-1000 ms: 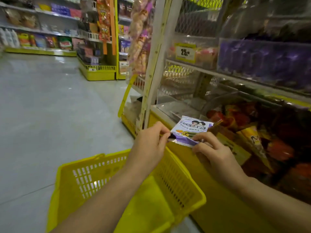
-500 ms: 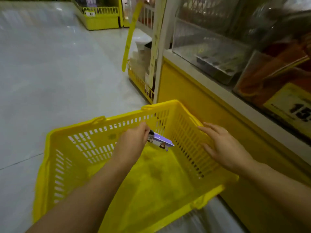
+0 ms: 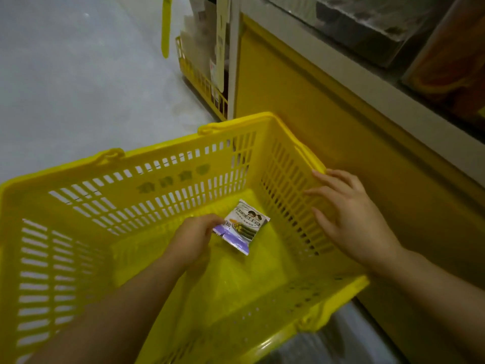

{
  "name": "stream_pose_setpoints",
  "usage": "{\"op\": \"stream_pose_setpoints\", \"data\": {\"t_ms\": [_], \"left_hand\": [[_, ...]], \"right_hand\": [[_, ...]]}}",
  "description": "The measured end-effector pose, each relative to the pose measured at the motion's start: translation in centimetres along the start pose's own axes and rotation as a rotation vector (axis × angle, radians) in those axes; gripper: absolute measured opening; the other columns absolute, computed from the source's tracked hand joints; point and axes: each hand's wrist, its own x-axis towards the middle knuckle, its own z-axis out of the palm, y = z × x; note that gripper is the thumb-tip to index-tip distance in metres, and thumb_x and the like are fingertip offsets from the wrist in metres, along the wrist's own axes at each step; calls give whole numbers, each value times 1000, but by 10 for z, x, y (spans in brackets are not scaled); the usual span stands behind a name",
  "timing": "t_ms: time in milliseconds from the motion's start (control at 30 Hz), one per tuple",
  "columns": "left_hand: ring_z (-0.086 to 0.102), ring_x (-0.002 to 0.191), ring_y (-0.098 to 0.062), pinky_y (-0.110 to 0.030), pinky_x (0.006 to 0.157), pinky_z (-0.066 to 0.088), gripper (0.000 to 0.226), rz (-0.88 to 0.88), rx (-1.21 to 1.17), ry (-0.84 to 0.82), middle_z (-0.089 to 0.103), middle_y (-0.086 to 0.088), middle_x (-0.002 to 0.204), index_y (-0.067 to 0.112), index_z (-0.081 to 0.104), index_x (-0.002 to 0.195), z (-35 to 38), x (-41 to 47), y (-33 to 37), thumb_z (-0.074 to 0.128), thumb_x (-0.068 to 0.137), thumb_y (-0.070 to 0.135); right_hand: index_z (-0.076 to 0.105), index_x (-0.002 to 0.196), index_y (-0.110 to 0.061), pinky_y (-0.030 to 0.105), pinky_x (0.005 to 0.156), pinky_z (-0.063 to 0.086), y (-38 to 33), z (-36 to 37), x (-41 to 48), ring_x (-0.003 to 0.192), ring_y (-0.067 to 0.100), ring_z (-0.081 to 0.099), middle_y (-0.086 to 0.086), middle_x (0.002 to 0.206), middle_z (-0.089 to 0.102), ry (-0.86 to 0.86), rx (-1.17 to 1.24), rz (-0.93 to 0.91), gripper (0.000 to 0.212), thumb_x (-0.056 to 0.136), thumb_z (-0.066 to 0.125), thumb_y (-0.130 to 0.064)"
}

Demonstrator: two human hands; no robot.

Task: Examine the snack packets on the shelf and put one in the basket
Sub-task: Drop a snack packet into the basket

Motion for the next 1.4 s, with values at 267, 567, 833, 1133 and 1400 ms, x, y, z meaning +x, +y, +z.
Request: {"op": "stream_pose_setpoints", "data": {"t_ms": [267, 567, 833, 1133, 1400], "left_hand": [[52, 125, -20, -33, 103, 41, 34, -5, 306, -255, 55, -4, 138, 20, 59, 129, -20, -11, 35, 59, 95, 21], [60, 76, -28, -45, 67, 46, 28, 543, 126, 259, 63, -4, 75, 20, 52, 77, -124, -78, 257, 44, 100, 35], [61, 101, -20, -40, 89, 49, 38, 993, -19, 469, 60, 1, 110, 17, 63, 111, -173, -172, 428, 50, 83, -5], [62, 92, -26, -37, 87, 43, 27, 1373, 109, 660, 66, -3, 100, 12, 67, 103, -173, -235, 597, 52, 81, 7], [58, 98, -27, -37, 95, 36, 28, 1485, 323, 703, 64, -3, 104, 16, 66, 107, -151, -222, 700, 55, 81, 14]], "right_hand": [[60, 125, -23, 30, 113, 23, -8, -25, -1, 142, 17, 30, -2, 150, 40, -105, 5, 34, 35, 90, 63, -25], [66, 117, -23, 22, 85, 48, -63, -190, -48, 91, 4, 64, -9, 112, 69, 24, 10, 37, 28, 89, 64, -25], [69, 108, -28, 11, 70, 46, -95, -367, -147, 76, -6, 60, -14, 92, 71, 287, -118, 38, 19, 90, 63, -29], [73, 100, -28, 36, 76, 54, -77, -527, -241, 84, 17, 68, -7, 89, 73, 508, -413, 186, 17, 87, 63, -31], [74, 96, -30, 17, 65, 49, -24, -616, -256, 72, 10, 62, -11, 87, 72, 328, -672, 345, 17, 85, 61, -28]]}}
